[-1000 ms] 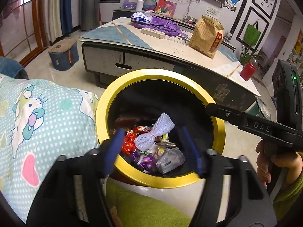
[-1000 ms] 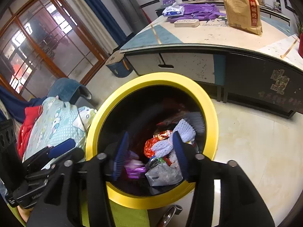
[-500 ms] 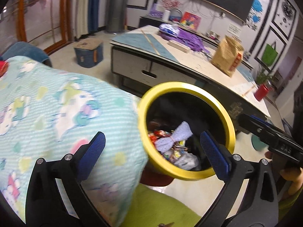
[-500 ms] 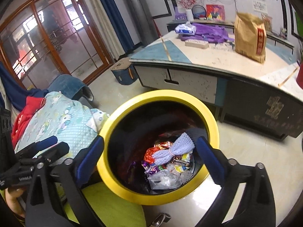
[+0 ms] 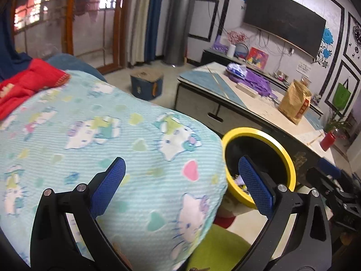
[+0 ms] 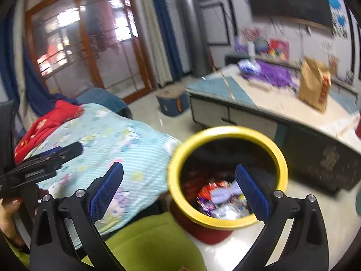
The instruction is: Collect trash
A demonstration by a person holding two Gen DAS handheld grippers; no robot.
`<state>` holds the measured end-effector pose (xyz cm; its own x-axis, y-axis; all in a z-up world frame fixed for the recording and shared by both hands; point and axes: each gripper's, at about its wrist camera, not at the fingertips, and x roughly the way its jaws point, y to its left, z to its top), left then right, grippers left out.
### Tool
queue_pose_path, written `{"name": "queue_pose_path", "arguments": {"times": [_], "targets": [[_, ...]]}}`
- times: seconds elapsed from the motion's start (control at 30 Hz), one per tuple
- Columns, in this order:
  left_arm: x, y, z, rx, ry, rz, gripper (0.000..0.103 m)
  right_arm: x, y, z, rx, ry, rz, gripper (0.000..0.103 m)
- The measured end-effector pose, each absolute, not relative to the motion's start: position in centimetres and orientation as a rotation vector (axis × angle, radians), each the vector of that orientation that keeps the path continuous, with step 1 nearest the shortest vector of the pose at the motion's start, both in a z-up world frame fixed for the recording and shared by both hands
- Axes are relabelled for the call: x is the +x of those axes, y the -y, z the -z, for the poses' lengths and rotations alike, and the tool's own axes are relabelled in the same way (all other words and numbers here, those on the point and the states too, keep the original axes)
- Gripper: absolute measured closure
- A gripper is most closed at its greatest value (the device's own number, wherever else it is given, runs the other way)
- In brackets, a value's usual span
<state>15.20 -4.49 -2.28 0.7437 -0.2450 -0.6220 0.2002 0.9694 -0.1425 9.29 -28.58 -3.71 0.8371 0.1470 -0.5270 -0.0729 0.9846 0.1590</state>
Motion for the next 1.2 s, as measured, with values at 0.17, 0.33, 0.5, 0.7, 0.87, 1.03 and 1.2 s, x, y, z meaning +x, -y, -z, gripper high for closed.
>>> {"name": "queue_pose_path", "arguments": {"times": [0.17,0.33,0.5,0.7,0.87,1.03,1.2], "targets": [[12.2,2.9,1.1,-0.039,-0.608,0.21,0.011,6.3,25.8,2.3,0.045,-0.392,-0.099,0.006],[9.1,2.0,0.3,-0.011,-0.518,0.191,0.011,3.6,24.0,1.2,-0.029,-0.231,-0.068,0.006],[5.9,1.7,0.3,0.02,-0.436,0.17,0.011,1.2,23.8,0.7,-0.042,-0.127,-0.071,0.006],[4.8,0.7,0.4,-0.022,-0.387,0.154,0.011,1.2,23.5,1.5,-0.043,-0.145,-0.113,0.006],[5.0,0.8,0.8,-0.015,-0.4,0.135,0.011,1.8,23.3,1.9,-0.037,-0.179,-0.129,0.006],[4.9,0.8,1.0,-0.016,-0.403,0.139,0.011,2.0,23.2,2.1,-0.027,-0.195,-0.127,0.006],[4.9,0.8,1.0,-0.016,-0.402,0.135,0.011,2.0,23.3,2.3,-0.024,-0.201,-0.128,0.006]]}}
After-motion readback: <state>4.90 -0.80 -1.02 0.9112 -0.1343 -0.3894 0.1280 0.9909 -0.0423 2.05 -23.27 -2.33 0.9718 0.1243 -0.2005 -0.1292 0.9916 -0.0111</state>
